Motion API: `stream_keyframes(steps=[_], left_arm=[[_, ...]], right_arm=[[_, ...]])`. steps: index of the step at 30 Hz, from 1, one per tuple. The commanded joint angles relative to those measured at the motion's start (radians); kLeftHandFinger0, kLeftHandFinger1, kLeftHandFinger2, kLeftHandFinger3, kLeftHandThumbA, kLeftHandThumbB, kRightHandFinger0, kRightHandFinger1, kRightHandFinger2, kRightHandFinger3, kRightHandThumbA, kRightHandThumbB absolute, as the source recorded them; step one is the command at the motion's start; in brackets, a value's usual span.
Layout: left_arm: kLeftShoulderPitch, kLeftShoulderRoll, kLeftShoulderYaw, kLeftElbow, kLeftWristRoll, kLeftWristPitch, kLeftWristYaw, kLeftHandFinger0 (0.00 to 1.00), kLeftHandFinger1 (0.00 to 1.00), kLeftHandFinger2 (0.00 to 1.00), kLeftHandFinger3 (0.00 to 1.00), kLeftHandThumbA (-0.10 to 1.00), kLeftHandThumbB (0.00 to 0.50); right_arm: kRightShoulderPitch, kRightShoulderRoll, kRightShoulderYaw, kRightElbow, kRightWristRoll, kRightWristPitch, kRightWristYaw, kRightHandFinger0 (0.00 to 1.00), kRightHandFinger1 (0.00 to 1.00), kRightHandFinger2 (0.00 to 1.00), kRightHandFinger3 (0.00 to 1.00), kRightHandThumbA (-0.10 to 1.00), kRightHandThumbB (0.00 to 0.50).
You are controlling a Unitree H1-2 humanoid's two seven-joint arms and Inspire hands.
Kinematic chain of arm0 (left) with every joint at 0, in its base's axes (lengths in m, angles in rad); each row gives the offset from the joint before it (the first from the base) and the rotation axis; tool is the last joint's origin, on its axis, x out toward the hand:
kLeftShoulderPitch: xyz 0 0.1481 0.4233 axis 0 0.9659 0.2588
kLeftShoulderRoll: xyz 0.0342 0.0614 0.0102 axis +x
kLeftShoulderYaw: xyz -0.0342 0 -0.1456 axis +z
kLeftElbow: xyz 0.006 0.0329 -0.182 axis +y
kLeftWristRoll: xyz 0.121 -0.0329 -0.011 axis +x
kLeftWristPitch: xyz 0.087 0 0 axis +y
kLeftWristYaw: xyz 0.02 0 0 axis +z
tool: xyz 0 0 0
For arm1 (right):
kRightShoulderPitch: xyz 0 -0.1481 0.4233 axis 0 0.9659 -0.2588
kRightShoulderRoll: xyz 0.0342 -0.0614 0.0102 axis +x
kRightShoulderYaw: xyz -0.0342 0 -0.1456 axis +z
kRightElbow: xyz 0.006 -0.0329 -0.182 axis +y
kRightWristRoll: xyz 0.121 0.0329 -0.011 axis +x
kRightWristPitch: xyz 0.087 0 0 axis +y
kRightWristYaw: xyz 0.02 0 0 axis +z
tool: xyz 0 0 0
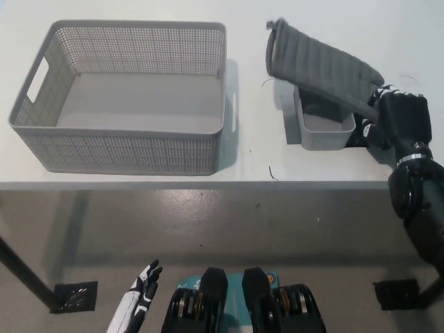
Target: Usethe right hand to pick up a oven gloves on top of a leveled container and place it into another larger container on the left side
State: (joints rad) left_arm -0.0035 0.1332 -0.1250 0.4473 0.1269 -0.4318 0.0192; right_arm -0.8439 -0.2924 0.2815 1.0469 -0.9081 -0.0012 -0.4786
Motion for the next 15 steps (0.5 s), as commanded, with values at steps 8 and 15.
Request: stream_keyframes(steps=[8,15], left_arm=[[-0.008,0.021,0.005,-0.034,-0.019,-0.038,0.001,0.95,1.00,1.00,1.00,1.00,0.500],[-0.014,0.021,0.001,-0.029,-0.010,-0.038,0.011,0.91,1.00,1.00,1.00,1.00,0.500]], right_arm=[[-0.113,-0.042,0.022,0.101,0.066,-0.234,-0.278,0.00,0.33,0.79,0.74,-0.10,0.173],[-0.122,-0.050,0.000,0.025,0.087,-0.274,-0.385,0.00,0.31,0.76,0.80,-0.10,0.193]])
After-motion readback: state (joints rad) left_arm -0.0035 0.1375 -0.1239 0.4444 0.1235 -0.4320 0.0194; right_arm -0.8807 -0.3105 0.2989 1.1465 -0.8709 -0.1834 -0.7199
